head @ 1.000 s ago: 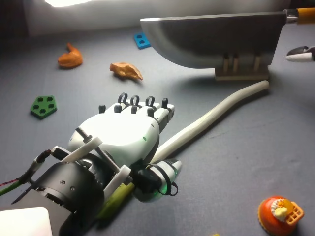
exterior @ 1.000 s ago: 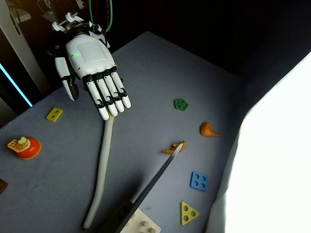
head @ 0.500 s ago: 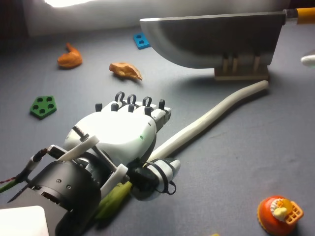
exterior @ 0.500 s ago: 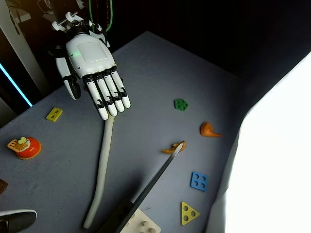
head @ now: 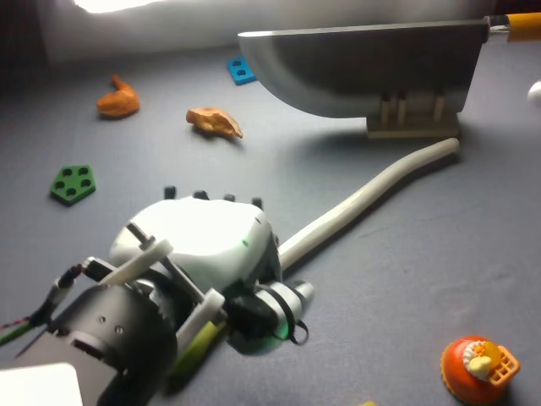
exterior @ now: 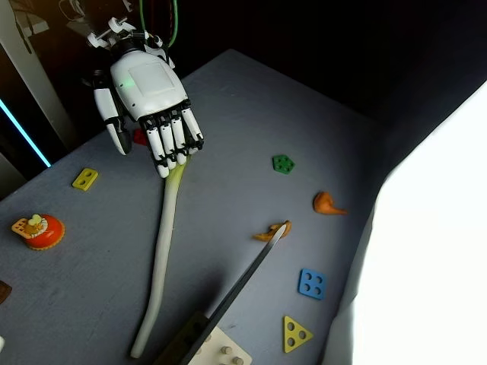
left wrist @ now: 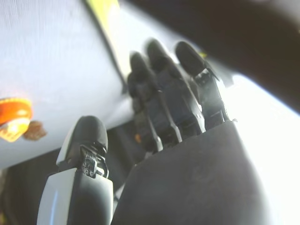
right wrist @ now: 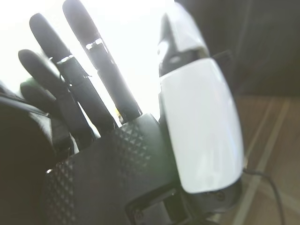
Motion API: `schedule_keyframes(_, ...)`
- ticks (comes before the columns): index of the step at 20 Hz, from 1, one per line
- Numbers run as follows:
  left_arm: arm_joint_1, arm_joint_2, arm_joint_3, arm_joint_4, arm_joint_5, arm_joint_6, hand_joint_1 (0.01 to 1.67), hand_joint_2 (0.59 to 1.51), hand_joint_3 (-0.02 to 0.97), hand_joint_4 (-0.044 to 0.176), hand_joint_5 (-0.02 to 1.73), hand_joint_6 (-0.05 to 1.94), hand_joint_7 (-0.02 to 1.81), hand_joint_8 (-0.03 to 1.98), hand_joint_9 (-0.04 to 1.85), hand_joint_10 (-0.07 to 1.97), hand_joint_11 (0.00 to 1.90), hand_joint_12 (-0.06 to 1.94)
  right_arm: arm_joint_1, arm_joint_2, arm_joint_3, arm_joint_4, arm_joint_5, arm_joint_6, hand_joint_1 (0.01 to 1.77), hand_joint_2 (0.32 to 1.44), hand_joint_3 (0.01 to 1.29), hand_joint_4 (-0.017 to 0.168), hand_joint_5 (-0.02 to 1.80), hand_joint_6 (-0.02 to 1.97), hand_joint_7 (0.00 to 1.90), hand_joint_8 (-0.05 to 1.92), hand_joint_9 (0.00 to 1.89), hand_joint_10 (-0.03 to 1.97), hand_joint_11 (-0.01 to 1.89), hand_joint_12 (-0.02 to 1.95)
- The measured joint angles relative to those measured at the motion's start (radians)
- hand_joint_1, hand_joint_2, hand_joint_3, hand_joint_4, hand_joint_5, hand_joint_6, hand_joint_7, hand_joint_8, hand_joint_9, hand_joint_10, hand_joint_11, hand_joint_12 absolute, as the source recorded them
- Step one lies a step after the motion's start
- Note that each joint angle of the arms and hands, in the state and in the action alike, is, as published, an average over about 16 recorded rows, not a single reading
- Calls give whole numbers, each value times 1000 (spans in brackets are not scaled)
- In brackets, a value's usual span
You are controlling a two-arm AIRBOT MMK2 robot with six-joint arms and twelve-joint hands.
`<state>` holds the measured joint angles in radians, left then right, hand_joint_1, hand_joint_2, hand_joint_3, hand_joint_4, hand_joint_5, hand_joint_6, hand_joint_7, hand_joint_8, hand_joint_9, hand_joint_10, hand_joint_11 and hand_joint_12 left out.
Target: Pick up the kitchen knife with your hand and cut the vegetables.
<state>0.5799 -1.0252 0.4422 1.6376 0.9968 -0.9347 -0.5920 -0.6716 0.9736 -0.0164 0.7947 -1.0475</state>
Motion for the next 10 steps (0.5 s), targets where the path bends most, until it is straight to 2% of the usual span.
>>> schedule_keyframes(2,-1,0,-8,0,4,-2,336,1386,12,0,795,603,859,801,728,1031,364,1568,27,22,-34,-3,-49,-28,136,1219,21,38,1072,1249,1164,1147,1012,1481,776,1844)
schedule_keyframes(5,-3,1,-19,2,6,-4,322,1395,12,0,917,937,982,1155,841,1390,506,1800,63,38,-67,-3,-113,-68,123,1250,21,70,1189,1579,1285,1491,1178,1740,1043,1891)
schedule_keyframes(8,-4,2,-28,2,8,-6,296,1407,12,0,960,1257,1016,1485,887,1690,621,1897,91,42,-85,6,-157,-95,100,1269,21,101,1252,1816,1350,1721,1302,1862,1237,1910)
schedule_keyframes(10,-4,2,-30,2,9,-7,281,1413,11,0,961,1421,1018,1633,903,1799,669,1915,105,43,-90,13,-170,-100,91,1274,21,117,1273,1859,1370,1769,1344,1884,1303,1907)
